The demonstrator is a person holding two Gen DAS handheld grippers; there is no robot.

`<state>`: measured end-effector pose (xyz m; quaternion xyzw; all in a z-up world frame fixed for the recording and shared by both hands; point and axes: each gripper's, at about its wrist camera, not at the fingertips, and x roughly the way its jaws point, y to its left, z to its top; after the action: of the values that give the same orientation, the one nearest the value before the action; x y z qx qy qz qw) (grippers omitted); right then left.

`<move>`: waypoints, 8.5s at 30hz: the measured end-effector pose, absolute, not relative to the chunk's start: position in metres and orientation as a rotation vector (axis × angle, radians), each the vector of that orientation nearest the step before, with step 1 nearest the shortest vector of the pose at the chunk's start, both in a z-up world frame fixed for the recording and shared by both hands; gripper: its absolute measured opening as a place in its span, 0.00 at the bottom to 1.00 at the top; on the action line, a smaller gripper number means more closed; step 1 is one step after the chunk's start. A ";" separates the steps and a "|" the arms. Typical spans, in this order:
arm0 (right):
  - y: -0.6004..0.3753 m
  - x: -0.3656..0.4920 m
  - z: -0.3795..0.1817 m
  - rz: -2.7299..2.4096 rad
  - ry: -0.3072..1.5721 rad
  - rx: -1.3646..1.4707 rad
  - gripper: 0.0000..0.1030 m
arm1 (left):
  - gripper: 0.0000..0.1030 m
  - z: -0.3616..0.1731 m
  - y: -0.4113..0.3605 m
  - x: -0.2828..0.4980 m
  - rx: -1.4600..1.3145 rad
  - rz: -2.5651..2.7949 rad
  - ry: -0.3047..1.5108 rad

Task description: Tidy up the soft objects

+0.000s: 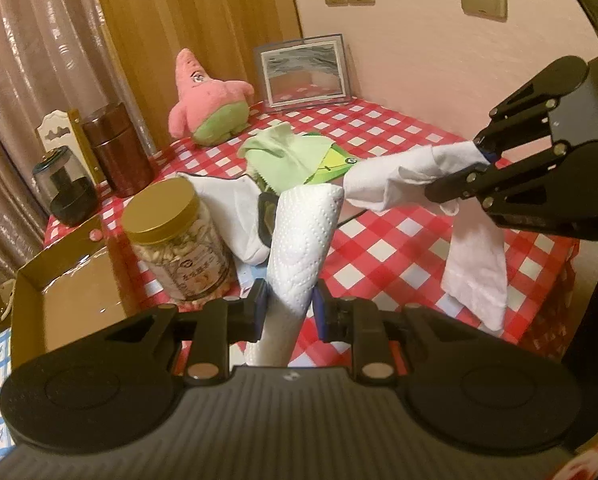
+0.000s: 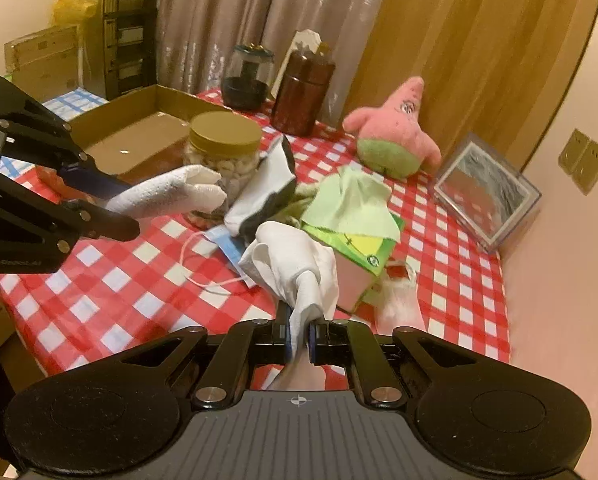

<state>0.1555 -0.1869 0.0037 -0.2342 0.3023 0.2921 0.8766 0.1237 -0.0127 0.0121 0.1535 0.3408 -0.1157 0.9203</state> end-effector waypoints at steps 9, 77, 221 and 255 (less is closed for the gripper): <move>-0.166 0.145 0.017 0.653 0.606 -0.487 0.08 | 0.21 0.024 0.015 0.111 0.269 -0.183 0.717; 0.126 0.291 -0.027 0.905 0.711 -0.034 0.57 | 0.37 -0.033 0.313 0.207 -0.142 0.217 0.852; -0.251 0.219 -0.089 0.418 0.969 -0.014 0.00 | 0.07 -0.054 -0.011 0.145 0.061 -0.239 0.761; -0.237 0.239 -0.115 0.505 1.004 -0.090 0.78 | 0.08 -0.092 -0.009 0.208 0.200 -0.324 0.849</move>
<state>0.2392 -0.2368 -0.1148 -0.0424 0.4757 0.2393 0.8454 0.2082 -0.0092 -0.0916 0.0964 0.4095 -0.1560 0.8937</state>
